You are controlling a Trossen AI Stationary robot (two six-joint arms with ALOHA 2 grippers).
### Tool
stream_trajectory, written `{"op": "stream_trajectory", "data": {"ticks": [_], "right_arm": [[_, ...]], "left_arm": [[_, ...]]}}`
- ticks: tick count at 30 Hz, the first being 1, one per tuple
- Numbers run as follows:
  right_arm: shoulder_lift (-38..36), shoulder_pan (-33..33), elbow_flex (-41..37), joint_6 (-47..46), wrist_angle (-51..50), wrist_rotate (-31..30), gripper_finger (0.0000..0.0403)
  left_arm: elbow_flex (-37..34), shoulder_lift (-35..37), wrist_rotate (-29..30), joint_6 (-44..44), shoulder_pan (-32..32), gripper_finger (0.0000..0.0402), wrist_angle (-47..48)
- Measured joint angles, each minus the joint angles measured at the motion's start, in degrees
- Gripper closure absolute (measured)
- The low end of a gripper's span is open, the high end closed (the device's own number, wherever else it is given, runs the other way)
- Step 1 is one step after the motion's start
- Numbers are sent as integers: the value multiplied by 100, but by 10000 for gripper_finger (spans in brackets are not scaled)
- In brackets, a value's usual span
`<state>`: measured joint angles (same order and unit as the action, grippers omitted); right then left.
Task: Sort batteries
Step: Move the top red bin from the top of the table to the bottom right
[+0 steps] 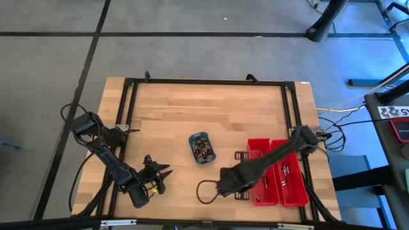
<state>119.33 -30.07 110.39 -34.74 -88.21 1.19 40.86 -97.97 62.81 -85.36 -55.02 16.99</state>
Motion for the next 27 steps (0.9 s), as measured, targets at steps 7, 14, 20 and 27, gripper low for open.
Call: {"op": "stream_trajectory", "data": {"ticks": [7, 14, 20, 27], "right_arm": [[-1127, 291, -276, 1032, 569, -1735, 398], [-2251, 1830, -1570, 1624, 1684, -2783, 398], [-2976, 3451, -2913, 2192, 2863, -1814, 398], [-3102, 4873, -3479, 1552, 3266, -1277, 398]], "left_arm": [[0, 0, -2, -33, -4, 281, -11], [1, 0, 0, -65, -7, 281, -12], [2, -1, 0, -99, -13, 281, -13], [2, 0, 2, -104, 131, 281, -6]]}}
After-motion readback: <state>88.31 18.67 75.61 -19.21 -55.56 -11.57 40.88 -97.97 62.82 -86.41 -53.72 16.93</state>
